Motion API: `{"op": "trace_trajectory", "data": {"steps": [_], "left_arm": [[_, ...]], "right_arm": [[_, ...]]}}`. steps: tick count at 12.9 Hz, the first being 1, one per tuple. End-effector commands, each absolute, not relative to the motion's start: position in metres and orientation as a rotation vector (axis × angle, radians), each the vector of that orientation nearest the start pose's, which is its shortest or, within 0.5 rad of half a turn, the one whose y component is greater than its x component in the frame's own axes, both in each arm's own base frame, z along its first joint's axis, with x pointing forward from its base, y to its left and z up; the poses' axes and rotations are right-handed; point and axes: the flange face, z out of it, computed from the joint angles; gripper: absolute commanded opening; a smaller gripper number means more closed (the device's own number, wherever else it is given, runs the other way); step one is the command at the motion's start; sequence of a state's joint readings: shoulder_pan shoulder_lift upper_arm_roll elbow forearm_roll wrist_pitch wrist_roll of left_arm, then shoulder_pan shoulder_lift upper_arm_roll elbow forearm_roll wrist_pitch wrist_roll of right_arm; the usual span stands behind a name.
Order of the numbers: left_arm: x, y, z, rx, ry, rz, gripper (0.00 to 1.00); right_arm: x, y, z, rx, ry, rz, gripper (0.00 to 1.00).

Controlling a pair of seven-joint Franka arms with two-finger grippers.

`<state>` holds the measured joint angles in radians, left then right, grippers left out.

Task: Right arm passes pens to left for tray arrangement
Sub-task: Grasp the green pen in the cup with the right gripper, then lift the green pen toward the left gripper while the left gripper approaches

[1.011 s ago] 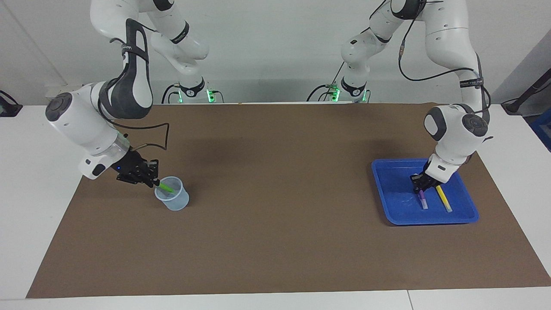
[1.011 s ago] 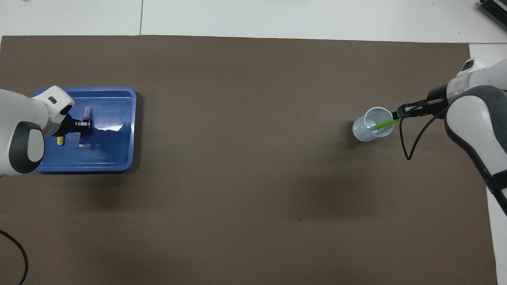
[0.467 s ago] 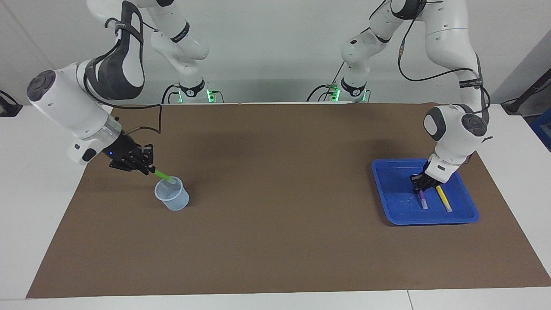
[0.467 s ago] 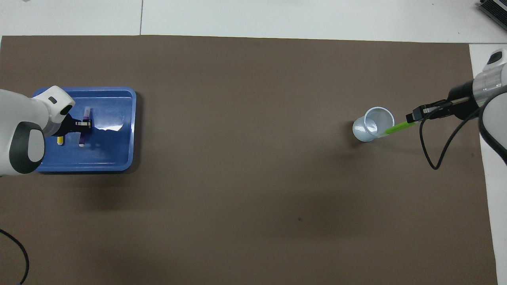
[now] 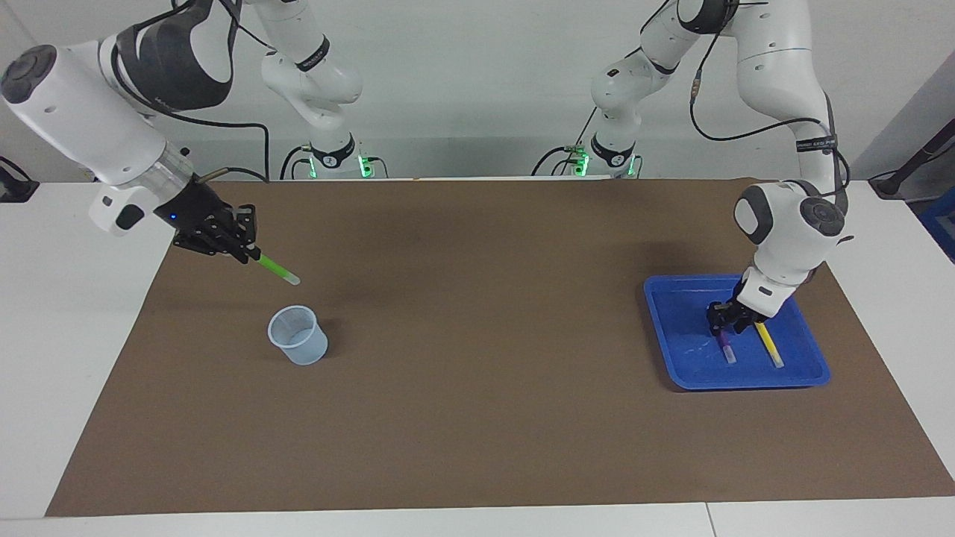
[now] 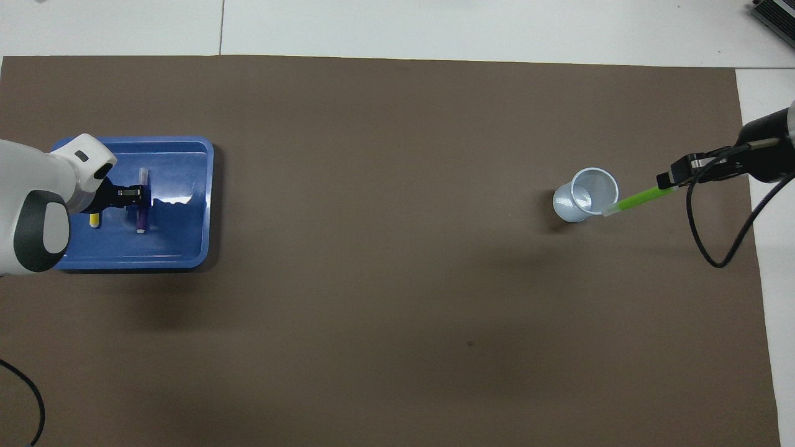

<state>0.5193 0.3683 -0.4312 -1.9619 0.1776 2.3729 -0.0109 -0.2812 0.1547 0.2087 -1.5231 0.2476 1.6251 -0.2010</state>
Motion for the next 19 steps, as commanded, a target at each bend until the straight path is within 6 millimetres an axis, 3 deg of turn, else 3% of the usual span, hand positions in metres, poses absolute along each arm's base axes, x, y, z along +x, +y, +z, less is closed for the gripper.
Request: {"op": "trace_trajectory", "data": {"steps": [1, 3, 4, 5, 6, 10, 12, 13, 15, 17, 19], "left_arm": [[0.626, 0.069, 0.337, -3.144, -0.043, -0.098, 0.59], [0.63, 0.063, 0.354, -3.177, -0.177, -0.1, 0.59], [0.63, 0.051, 0.362, -3.192, -0.222, -0.088, 0.68], [0.629, 0.038, 0.371, -3.196, -0.296, -0.084, 0.93], [0.627, 0.02, 0.378, -3.19, -0.367, -0.089, 1.0], [0.621, -0.051, 0.407, -3.184, -0.875, -0.066, 1.0], [0.608, -0.108, 0.417, -3.138, -0.994, -0.027, 1.0], [0.598, -0.128, 0.417, -3.099, -1.039, 0.043, 1.0], [0.579, -0.158, 0.44, -3.065, -1.046, 0.074, 1.0], [0.577, -0.182, 0.46, -2.998, -1.45, 0.16, 1.0], [0.573, -0.204, 0.476, -2.946, -1.637, 0.229, 1.0]], "right_arm": [[0.604, -0.019, 0.571, -2.824, -0.091, 0.026, 0.0], [0.604, -0.014, 0.572, -2.817, -0.066, 0.03, 0.0], [0.602, -0.007, 0.569, -2.797, -0.004, 0.042, 0.0], [0.602, 0.016, 0.572, -2.763, 0.021, 0.047, 0.0], [0.607, 0.026, 0.574, -2.742, 0.094, 0.016, 0.0], [0.606, 0.101, 0.569, -2.66, 0.239, -0.002, 0.0], [0.605, 0.129, 0.569, -2.578, 0.375, -0.022, 0.0], [0.607, 0.138, 0.568, -2.522, 0.435, -0.021, 0.0], [0.606, 0.156, 0.569, -2.435, 0.485, -0.014, 0.0], [0.602, 0.177, 0.57, -2.408, 0.559, 0.015, 0.0], [0.603, 0.186, 0.573, -2.34, 0.649, 0.021, 0.0]]}}
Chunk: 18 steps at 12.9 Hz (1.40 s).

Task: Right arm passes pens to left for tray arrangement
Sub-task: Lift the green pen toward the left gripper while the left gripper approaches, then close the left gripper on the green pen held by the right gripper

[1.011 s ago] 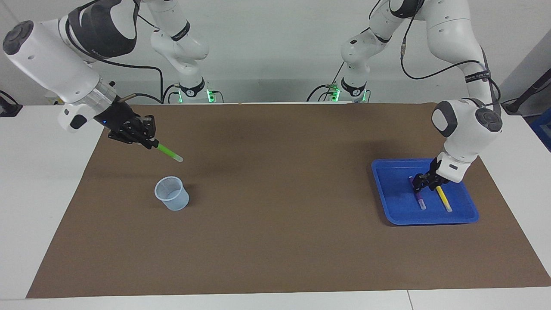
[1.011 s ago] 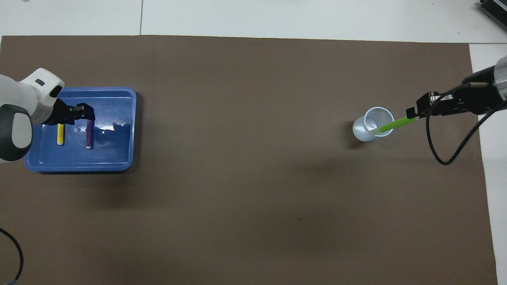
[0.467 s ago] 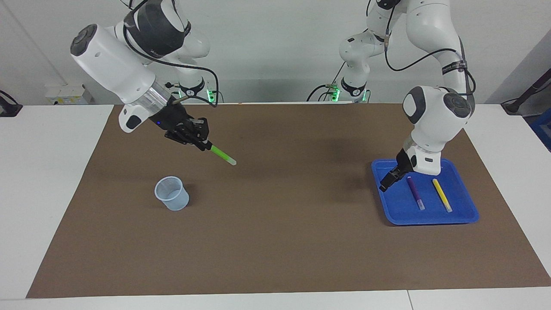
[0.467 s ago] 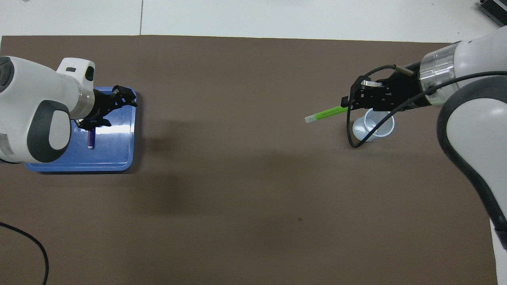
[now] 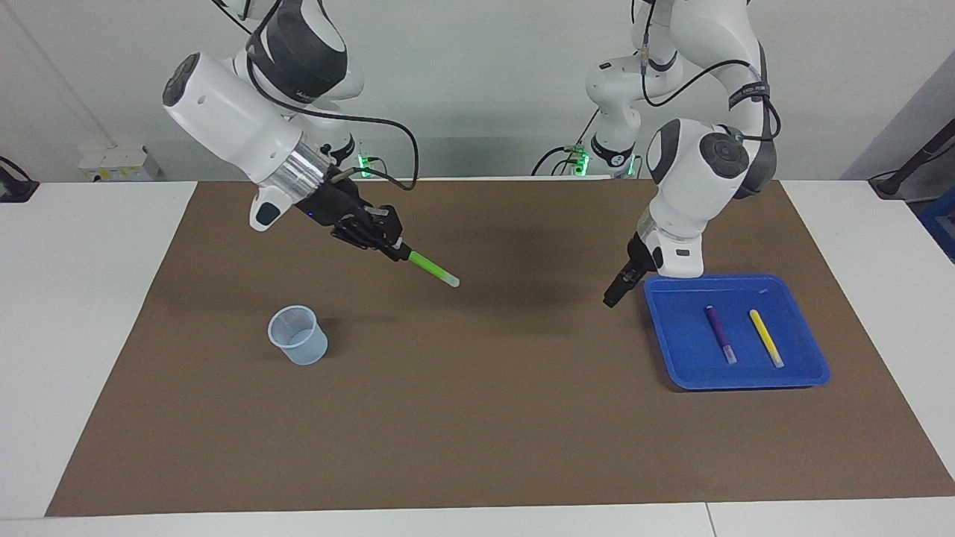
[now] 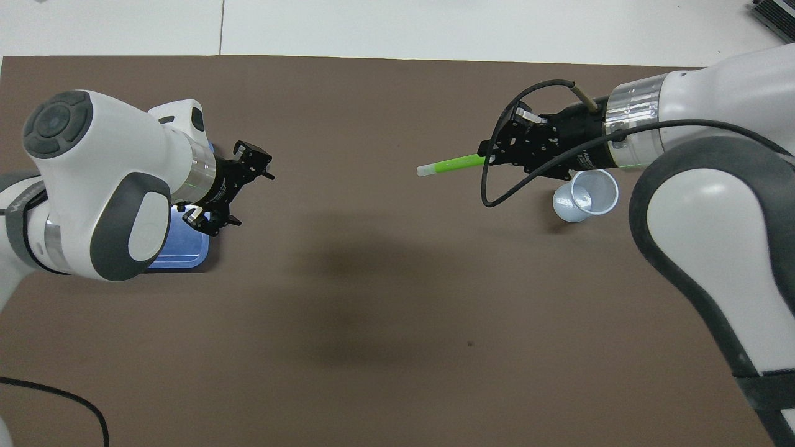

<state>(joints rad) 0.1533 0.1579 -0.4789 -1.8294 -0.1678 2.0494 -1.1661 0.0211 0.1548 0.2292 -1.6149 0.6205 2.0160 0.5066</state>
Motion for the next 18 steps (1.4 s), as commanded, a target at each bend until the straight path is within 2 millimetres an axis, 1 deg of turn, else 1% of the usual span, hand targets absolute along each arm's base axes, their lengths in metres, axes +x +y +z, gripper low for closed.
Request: {"op": "trace_trajectory", "data": {"steps": [1, 2, 3, 4, 6, 7, 8, 9, 10, 11, 12, 13, 14, 16, 17, 18], "left_arm": [[0.568, -0.219, 0.482, -2.917, -1.711, 0.261, 1.0], [0.562, -0.237, 0.491, -2.903, -1.748, 0.288, 1.0], [0.555, -0.253, 0.5, -2.884, -1.783, 0.299, 1.0], [0.55, -0.265, 0.51, -2.826, -1.89, 0.306, 1.0], [0.551, -0.281, 0.531, -2.679, -2.152, 0.321, 1.0], [0.554, -0.285, 0.54, -2.628, -2.275, 0.319, 1.0], [0.559, -0.29, 0.546, -2.556, -2.443, 0.352, 1.0], [0.56, -0.301, 0.552, -2.49, -2.595, 0.371, 1.0], [0.552, -0.323, 0.554, -2.455, -2.684, 0.388, 1.0], [0.545, -0.339, 0.554, -2.446, -2.74, 0.398, 1.0], [0.538, -0.351, 0.555, -2.451, -2.758, 0.413, 1.0], [0.53, -0.366, 0.557, -2.466, -2.761, 0.43, 1.0], [0.52, -0.38, 0.554, -2.479, -2.759, 0.445, 1.0], [0.508, -0.4, 0.545, -2.506, -2.801, 0.46, 1.0], [0.51, -0.401, 0.545, -2.461, -2.864, 0.48, 1.0], [0.514, -0.402, 0.543, -2.429, -2.9, 0.486, 0.95]], "right_arm": [[0.602, 0.192, 0.573, -2.325, 0.665, 0.034, 0.0], [0.602, 0.192, 0.574, -2.316, 0.69, 0.04, 0.0], [0.6, 0.2, 0.575, -2.31, 0.702, 0.041, 0.0], [0.601, 0.201, 0.574, -2.303, 0.712, 0.031, 0.0], [0.601, 0.202, 0.572, -2.303, 0.718, 0.036, 0.0], [0.6, 0.201, 0.572, -2.303, 0.724, 0.04, 0.0], [0.599, 0.202, 0.568, -2.306, 0.727, 0.044, 0.0], [0.599, 0.201, 0.568, -2.305, 0.728, 0.042, 0.0], [0.599, 0.201, 0.568, -2.305, 0.728, 0.042, 0.0], [0.599, 0.201, 0.568, -2.306, 0.729, 0.043, 0.0], [0.597, 0.202, 0.567, -2.308, 0.729, 0.046, 0.0], [0.595, 0.202, 0.563, -2.312, 0.734, 0.055, 0.0], [0.595, 0.202, 0.561, -2.313, 0.735, 0.056, 0.0], [0.593, 0.209, 0.556, -2.313, 0.735, 0.047, 0.0], [0.592, 0.213, 0.556, -2.315, 0.73, 0.047, 0.0], [0.59, 0.215, 0.554, -2.317, 0.728, 0.048, 0.0]]}}
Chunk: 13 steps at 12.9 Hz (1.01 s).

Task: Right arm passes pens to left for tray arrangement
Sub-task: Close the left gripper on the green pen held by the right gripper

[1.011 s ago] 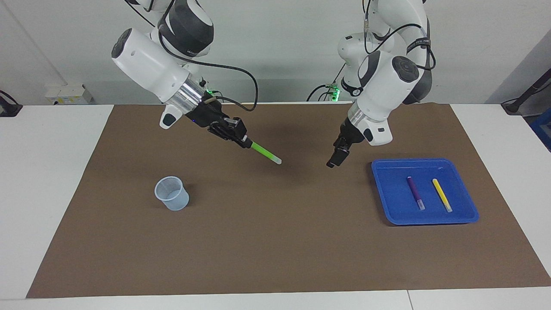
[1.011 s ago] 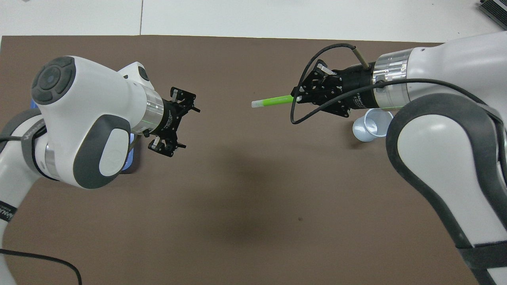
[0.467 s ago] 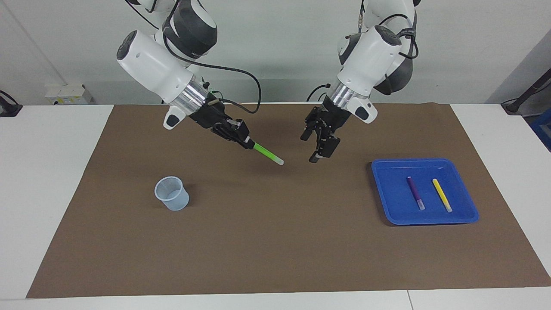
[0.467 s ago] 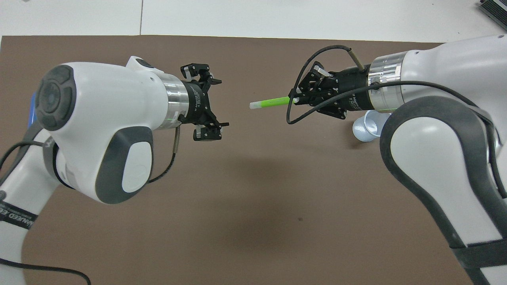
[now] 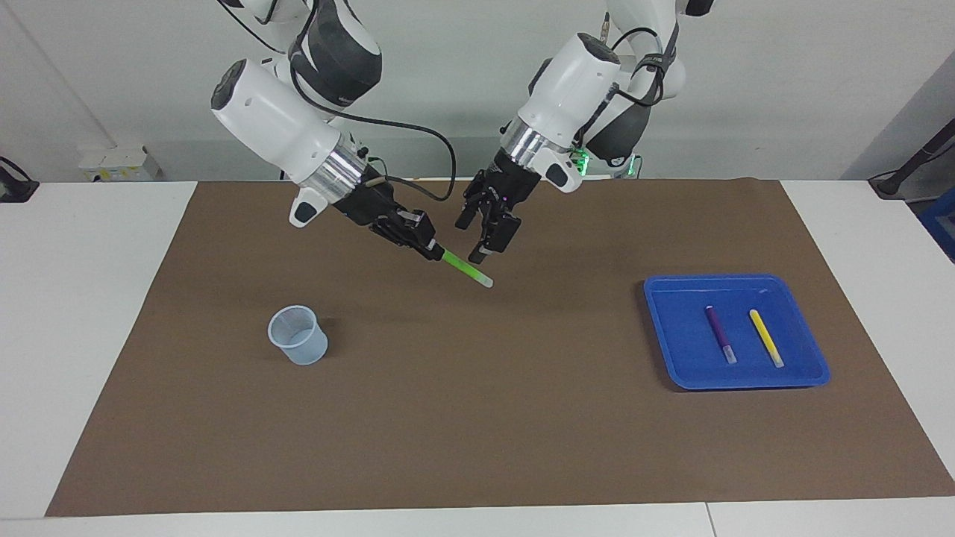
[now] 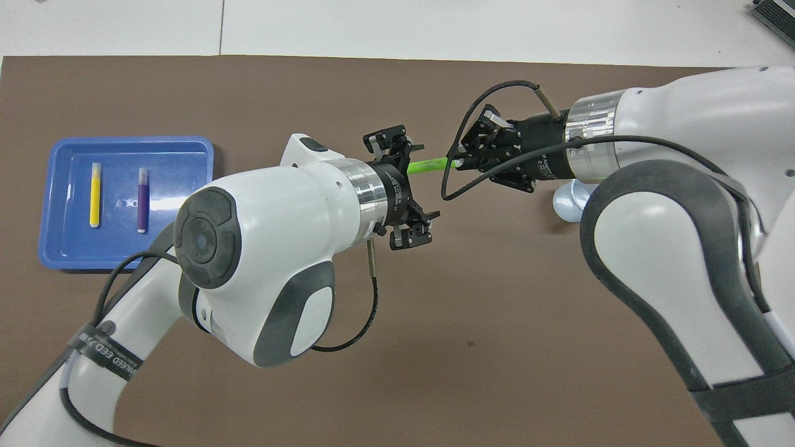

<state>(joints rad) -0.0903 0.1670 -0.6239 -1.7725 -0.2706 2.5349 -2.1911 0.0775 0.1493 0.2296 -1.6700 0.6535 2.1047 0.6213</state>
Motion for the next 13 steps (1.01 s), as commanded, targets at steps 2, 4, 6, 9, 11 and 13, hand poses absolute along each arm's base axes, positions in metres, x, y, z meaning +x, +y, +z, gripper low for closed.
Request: {"op": "trace_trajectory", "data": {"steps": [2, 4, 6, 9, 11, 13], "left_arm": [[0.516, -0.407, 0.532, 1.602, 1.867, -0.292, 0.92], [0.525, -0.403, 0.527, 1.588, 1.857, -0.27, 0.84], [0.531, -0.396, 0.528, 1.577, 1.862, -0.261, 0.74], [0.532, -0.395, 0.528, 1.592, 1.849, -0.248, 0.5], [0.533, -0.396, 0.532, 1.595, 1.838, -0.242, 0.36], [0.528, -0.402, 0.531, 1.638, 1.815, -0.209, 0.23]], "right_arm": [[0.59, 0.214, 0.553, -2.319, 0.728, 0.047, 0.0], [0.591, 0.214, 0.552, -2.316, 0.732, 0.037, 0.0], [0.591, 0.214, 0.551, -2.318, 0.729, 0.037, 0.0], [0.59, 0.214, 0.55, -2.321, 0.727, 0.038, 0.0], [0.59, 0.214, 0.551, -2.32, 0.727, 0.037, 0.0], [0.59, 0.213, 0.55, -2.321, 0.726, 0.036, 0.0]]}}
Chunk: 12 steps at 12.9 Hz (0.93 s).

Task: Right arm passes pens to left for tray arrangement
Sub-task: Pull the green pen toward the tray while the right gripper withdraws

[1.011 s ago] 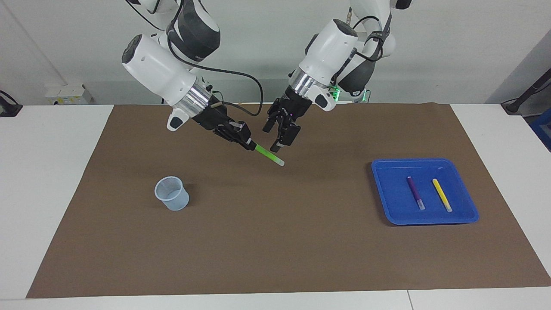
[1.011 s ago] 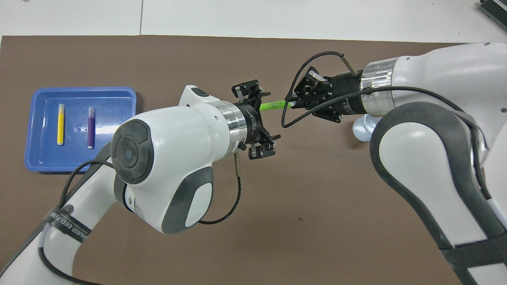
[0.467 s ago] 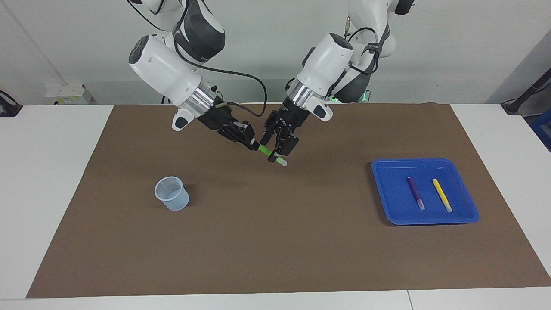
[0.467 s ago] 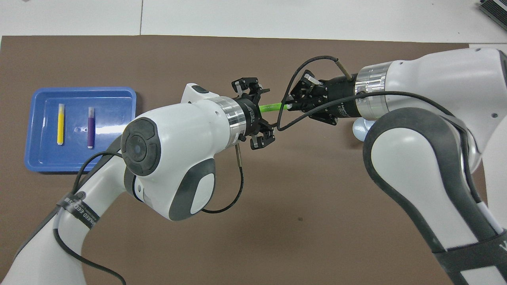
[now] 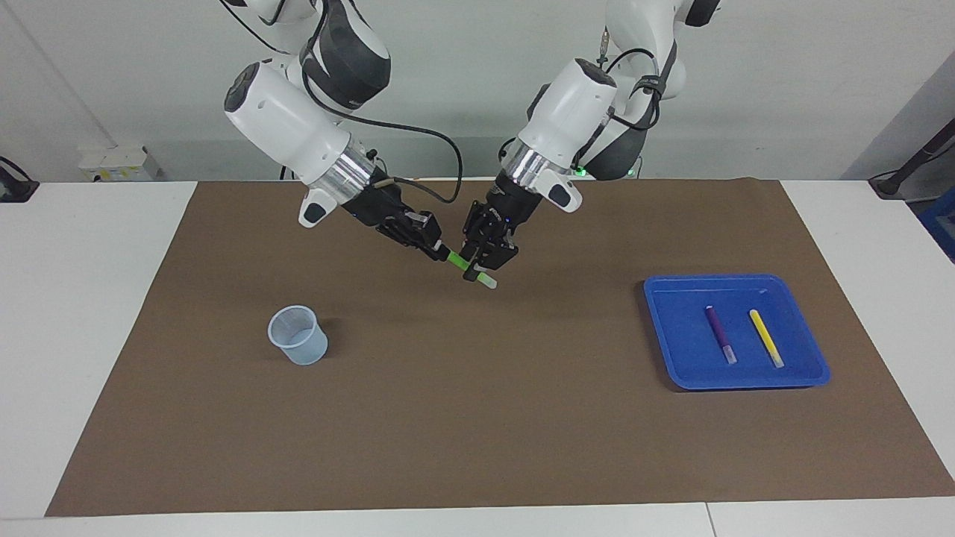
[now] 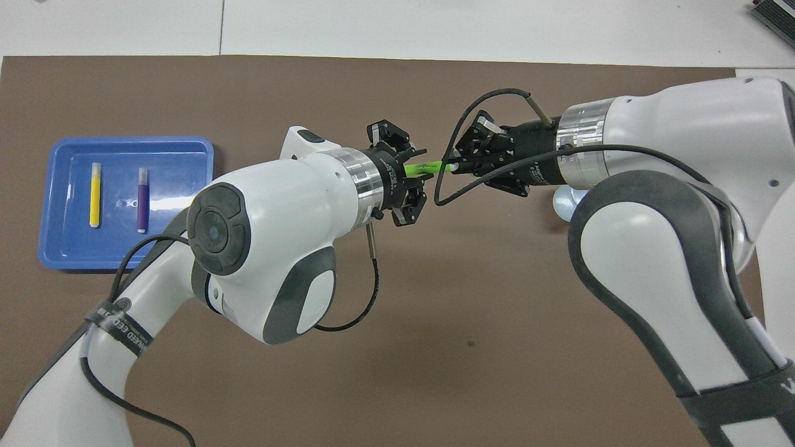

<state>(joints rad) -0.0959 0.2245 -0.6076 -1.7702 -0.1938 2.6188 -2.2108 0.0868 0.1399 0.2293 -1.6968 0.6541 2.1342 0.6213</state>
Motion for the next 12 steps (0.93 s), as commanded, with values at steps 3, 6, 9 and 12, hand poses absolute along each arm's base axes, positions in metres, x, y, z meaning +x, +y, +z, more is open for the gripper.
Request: {"op": "trace_trajectory", "data": {"steps": [3, 6, 9, 12], "left_arm": [[0.527, -0.403, 0.531, 1.656, 1.81, -0.195, 0.0], [0.526, -0.403, 0.529, 1.688, 1.797, -0.165, 0.0], [0.522, -0.408, 0.526, 1.782, 1.731, -0.112, 0.0], [0.52, -0.405, 0.518, 1.996, 1.597, -0.056, 0.0]], "right_arm": [[0.59, 0.214, 0.551, -2.322, 0.724, 0.036, 0.0], [0.591, 0.213, 0.551, -2.324, 0.72, 0.027, 0.0], [0.592, 0.211, 0.551, -2.351, 0.671, -0.002, 0.53], [0.598, 0.196, 0.561, -2.433, 0.645, -0.076, 1.0]]}}
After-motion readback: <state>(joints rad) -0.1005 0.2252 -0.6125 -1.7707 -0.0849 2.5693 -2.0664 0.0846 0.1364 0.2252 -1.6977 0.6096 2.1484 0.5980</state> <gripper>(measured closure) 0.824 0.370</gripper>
